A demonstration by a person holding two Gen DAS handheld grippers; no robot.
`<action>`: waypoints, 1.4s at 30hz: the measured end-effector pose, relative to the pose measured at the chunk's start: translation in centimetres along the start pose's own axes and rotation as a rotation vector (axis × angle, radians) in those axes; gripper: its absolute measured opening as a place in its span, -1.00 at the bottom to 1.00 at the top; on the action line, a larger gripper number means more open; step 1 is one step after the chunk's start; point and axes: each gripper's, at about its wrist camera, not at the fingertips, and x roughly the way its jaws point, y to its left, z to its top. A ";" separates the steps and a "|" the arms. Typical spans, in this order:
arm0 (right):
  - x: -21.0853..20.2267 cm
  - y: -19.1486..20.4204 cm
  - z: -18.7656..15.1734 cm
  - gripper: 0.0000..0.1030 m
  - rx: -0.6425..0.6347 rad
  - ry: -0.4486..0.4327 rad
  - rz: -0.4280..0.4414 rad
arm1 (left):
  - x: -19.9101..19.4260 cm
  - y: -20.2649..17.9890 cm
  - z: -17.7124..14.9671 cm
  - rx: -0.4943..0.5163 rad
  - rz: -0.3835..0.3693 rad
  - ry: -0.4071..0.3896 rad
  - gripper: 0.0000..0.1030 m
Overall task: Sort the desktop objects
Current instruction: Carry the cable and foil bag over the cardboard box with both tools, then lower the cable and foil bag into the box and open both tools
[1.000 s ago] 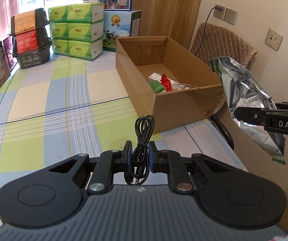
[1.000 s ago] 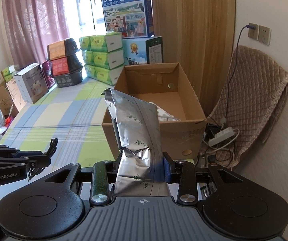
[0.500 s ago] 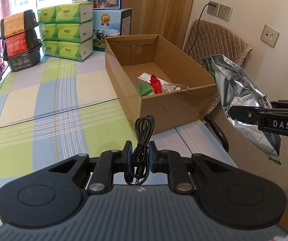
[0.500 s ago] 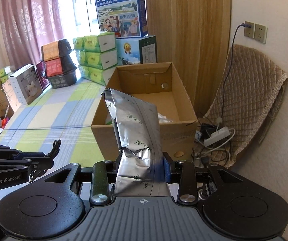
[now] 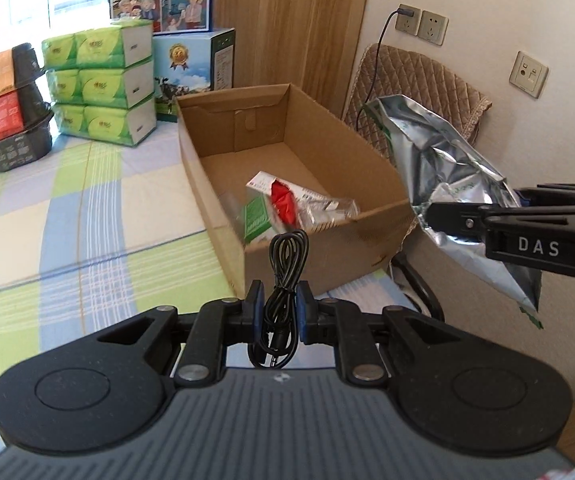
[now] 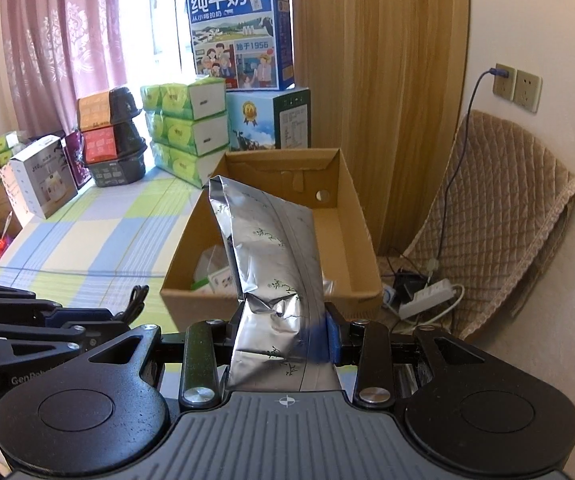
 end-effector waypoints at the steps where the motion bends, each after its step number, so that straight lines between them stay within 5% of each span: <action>1: 0.2 -0.2 0.4 -0.34 -0.001 -0.001 0.000 | 0.2 -0.1 0.3 0.005 -0.002 -0.002 -0.75; 24: 8.9 -3.7 9.1 -0.34 -0.002 0.026 -0.022 | 8.2 2.3 10.2 0.010 -0.012 -0.011 -0.75; 31: 10.9 -4.6 9.7 -0.35 0.016 0.047 -0.040 | 12.1 3.0 11.3 0.002 -0.009 -0.008 -0.73; 33: 11.2 -4.8 9.6 -0.34 0.019 0.056 -0.045 | 13.1 3.2 11.3 0.007 0.021 -0.005 -0.51; 42: 11.8 -4.5 8.8 -0.34 0.022 0.075 -0.035 | 11.2 5.7 9.7 -0.015 0.040 -0.013 -0.48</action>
